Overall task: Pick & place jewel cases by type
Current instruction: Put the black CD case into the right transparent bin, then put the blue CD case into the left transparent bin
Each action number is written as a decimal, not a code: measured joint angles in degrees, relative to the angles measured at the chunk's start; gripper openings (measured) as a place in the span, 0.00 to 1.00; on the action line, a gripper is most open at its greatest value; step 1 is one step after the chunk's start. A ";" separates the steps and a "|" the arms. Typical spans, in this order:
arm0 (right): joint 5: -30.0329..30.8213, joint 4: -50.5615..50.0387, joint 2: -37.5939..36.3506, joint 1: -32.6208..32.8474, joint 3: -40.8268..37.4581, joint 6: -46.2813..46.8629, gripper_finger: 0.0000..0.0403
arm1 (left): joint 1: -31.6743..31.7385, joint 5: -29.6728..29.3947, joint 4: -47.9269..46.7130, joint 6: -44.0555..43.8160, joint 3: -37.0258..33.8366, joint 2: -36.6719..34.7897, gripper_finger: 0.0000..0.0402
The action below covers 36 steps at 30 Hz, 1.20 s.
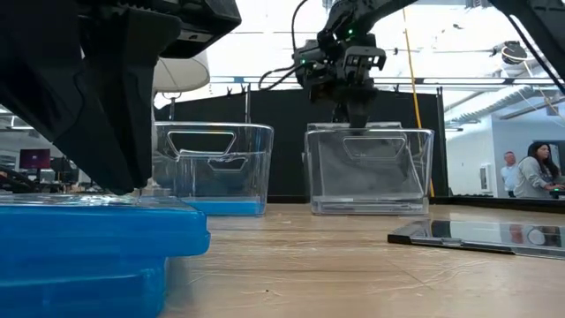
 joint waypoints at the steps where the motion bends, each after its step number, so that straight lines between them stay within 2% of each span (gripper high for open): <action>1: -0.02 0.08 0.49 0.00 0.00 -0.20 0.05 | 0.00 0.00 -0.01 -0.05 0.00 0.00 0.09; 7: -0.91 2.16 2.51 -0.15 -0.98 -1.52 0.05 | 0.00 0.00 -0.01 -0.26 0.00 0.02 0.09; 12: 3.84 5.56 2.39 -0.35 -2.42 -1.45 0.09 | 0.00 -0.02 -0.01 -0.34 0.00 0.02 0.09; 19: 13.41 6.37 2.44 -0.22 -2.49 -1.37 0.22 | 0.00 -0.02 -0.03 -0.37 0.00 0.02 0.09; 26: 16.40 6.37 2.11 -0.20 -2.54 -0.20 0.36 | 0.00 0.44 -0.01 -1.13 0.00 0.02 0.09; 31: 22.38 5.82 -1.47 -0.05 -2.56 0.74 0.43 | 0.00 0.44 0.09 -1.19 0.00 0.04 0.09; 36: 29.47 6.22 -9.06 1.48 -2.56 3.00 0.47 | 0.34 0.42 0.19 -1.21 0.00 0.04 0.09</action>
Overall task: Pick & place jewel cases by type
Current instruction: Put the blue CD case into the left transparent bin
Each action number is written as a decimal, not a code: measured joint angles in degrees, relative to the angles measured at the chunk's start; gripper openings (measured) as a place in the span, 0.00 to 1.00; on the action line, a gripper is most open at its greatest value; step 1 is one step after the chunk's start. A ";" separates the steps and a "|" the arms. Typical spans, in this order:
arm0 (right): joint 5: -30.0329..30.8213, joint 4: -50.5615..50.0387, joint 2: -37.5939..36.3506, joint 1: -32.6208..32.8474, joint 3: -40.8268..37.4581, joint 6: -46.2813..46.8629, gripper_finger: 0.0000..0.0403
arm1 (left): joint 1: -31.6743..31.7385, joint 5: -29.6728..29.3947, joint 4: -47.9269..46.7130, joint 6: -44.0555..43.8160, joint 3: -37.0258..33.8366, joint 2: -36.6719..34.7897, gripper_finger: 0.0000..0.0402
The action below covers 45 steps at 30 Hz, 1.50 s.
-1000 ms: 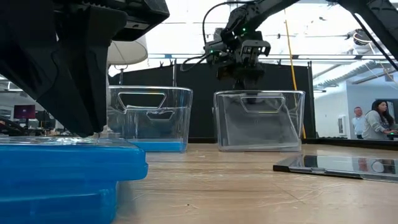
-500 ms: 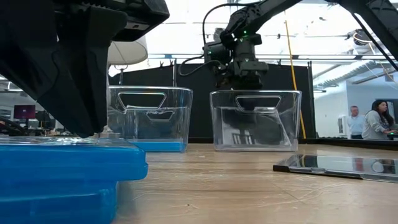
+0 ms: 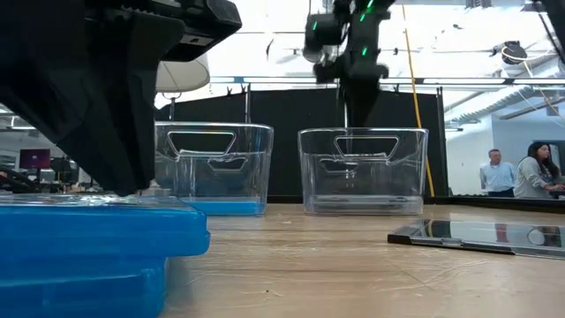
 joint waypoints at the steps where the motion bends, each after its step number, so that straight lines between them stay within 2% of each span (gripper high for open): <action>1: 1.28 0.18 -1.78 0.69 0.00 0.82 0.48 | 0.08 -0.12 0.00 -0.17 0.00 0.00 0.09; 3: 2.68 0.97 -6.01 2.63 0.00 3.14 0.49 | 0.10 -0.80 -0.13 -0.11 0.00 0.00 0.09; 7: 0.70 5.64 -15.12 9.34 0.02 9.85 0.50 | -1.41 -5.98 -4.36 -0.37 0.00 -1.75 0.08; 10: -0.11 10.18 -20.02 18.02 0.04 14.28 0.49 | -3.61 -10.20 -10.33 -5.39 0.00 -6.09 0.02; 14: 6.86 18.56 -22.03 32.67 -2.65 16.99 0.46 | -7.87 -13.55 -15.79 -14.84 0.02 -12.33 0.03; 16: 10.52 25.17 -21.84 39.78 -6.74 16.89 0.44 | -10.52 -14.71 -17.47 -18.89 0.02 -14.76 0.04; 19: 12.91 37.45 -21.23 48.43 -14.97 17.96 0.40 | -13.94 -15.73 -18.63 -23.99 0.05 -16.60 0.02; 25: 22.11 74.03 -21.07 60.20 -37.76 16.13 0.36 | -19.52 -16.42 -18.71 -32.47 -0.16 -14.74 0.04; 29: 23.55 98.79 -21.12 61.89 -52.05 16.13 0.30 | -21.13 -15.15 -18.68 -36.14 -1.07 -11.73 0.06; 32: 23.58 109.83 -21.15 60.89 -59.41 17.56 0.22 | -21.14 -12.76 -18.67 -36.51 -1.07 -9.37 0.03; 37: 23.40 110.97 -21.16 57.16 -62.18 23.22 0.08 | -20.16 -13.74 -20.52 -32.58 -1.09 -6.28 0.03; 41: 16.40 113.04 -18.56 55.12 -62.12 25.05 0.04 | -19.19 -15.24 -21.16 -30.46 -1.50 -5.19 0.06; 45: 9.47 117.99 -13.82 54.40 -61.28 25.08 0.04 | -17.98 -8.14 -20.94 -32.15 -3.44 -5.18 0.03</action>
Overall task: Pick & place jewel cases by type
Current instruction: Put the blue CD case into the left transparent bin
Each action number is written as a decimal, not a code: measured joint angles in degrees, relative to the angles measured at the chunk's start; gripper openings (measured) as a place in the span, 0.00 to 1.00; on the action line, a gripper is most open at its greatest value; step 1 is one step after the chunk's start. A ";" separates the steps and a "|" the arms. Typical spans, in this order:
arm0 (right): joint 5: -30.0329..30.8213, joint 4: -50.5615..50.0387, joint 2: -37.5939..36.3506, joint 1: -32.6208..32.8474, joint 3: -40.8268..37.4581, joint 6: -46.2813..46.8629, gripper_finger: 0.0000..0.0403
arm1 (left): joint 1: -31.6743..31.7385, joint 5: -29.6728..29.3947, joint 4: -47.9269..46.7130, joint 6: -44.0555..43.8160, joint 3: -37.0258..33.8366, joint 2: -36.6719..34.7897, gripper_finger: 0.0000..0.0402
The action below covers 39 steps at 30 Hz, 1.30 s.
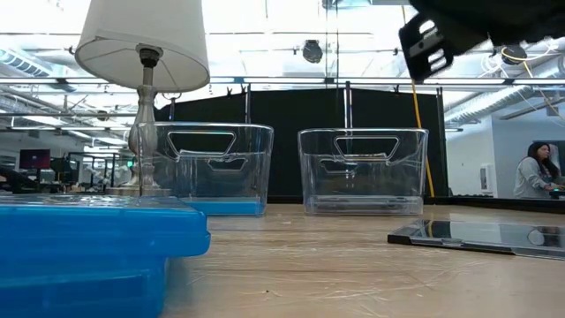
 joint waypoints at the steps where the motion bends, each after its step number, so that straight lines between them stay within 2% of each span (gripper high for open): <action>1: -0.76 0.29 1.15 0.05 0.30 0.06 0.04 | 0.20 1.71 -0.03 -0.94 -0.49 0.00 0.02; 3: -1.34 0.71 4.02 0.09 2.10 0.76 0.05 | 0.34 3.55 0.33 -2.65 -1.55 -0.02 0.01; 11: -1.23 0.61 10.98 -0.75 7.14 -3.99 0.07 | 0.54 3.95 1.75 -5.40 -3.37 -0.01 0.06; 20: -1.24 0.54 11.44 -1.75 7.58 -5.18 0.02 | 2.22 5.49 3.02 -5.98 -4.81 -0.07 0.05; 24: -1.22 0.21 11.44 -1.77 7.58 -5.18 0.02 | 3.09 6.63 3.59 -5.29 -4.89 -0.07 0.01; 31: -1.22 0.28 11.44 -1.70 7.58 -4.77 0.02 | 4.07 6.83 4.44 -4.26 -4.89 -0.06 0.05; 36: -1.20 0.22 11.44 -1.70 7.58 -4.76 0.02 | 4.08 6.90 4.73 -3.93 -4.89 -0.07 0.01; 39: -1.20 0.22 11.44 -1.70 7.58 -4.75 0.02 | 4.09 6.93 4.85 -4.07 -4.89 -0.07 0.02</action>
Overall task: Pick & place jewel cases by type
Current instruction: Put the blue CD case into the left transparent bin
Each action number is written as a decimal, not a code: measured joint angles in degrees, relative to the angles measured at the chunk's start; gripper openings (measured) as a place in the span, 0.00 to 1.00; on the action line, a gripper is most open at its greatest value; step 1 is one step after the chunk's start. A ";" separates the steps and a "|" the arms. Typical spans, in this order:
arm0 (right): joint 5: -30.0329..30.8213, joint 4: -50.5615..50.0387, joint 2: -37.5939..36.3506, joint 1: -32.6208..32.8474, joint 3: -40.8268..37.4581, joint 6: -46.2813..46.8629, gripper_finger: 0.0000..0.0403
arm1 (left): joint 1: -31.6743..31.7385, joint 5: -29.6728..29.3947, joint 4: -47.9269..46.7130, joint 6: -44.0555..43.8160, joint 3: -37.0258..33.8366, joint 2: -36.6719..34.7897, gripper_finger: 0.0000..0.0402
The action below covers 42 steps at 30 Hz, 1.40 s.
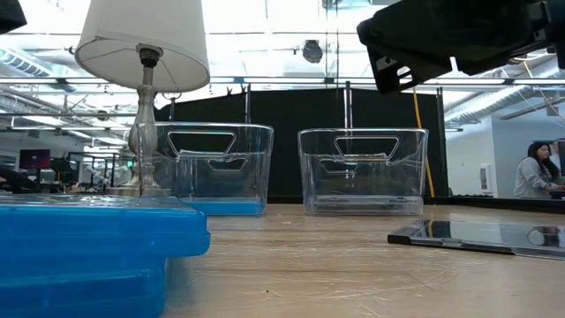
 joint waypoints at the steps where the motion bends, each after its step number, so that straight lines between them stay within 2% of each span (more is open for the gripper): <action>1: 0.00 0.00 0.00 0.00 0.00 -0.02 0.02 | 0.00 0.01 0.06 -0.09 0.00 0.01 0.03; 5: 0.00 0.00 0.00 0.00 0.00 0.00 0.02 | 0.00 0.32 0.13 -0.19 0.00 0.02 0.05; 10: -0.01 0.00 0.00 0.00 0.00 0.01 0.02 | 0.00 0.41 1.56 -0.12 0.00 0.00 0.01; 16: -0.02 -0.83 0.00 0.00 0.00 0.02 0.02 | 0.00 0.45 4.48 1.76 0.00 0.00 0.05; 22: -0.02 -1.01 0.00 0.00 0.00 0.02 0.02 | 0.00 -0.08 6.26 4.33 0.00 0.02 0.01; 29: -0.04 -1.01 0.00 0.00 0.00 0.02 0.02 | 0.90 -2.72 6.32 4.53 0.00 0.02 0.06; 36: -0.04 -1.01 0.00 0.00 0.00 0.02 0.02 | 0.80 -0.20 5.93 9.15 0.00 -0.37 0.01; 42: -0.04 -0.84 0.00 0.00 0.00 0.02 0.02 | 0.22 2.83 5.84 5.65 0.04 -2.45 0.03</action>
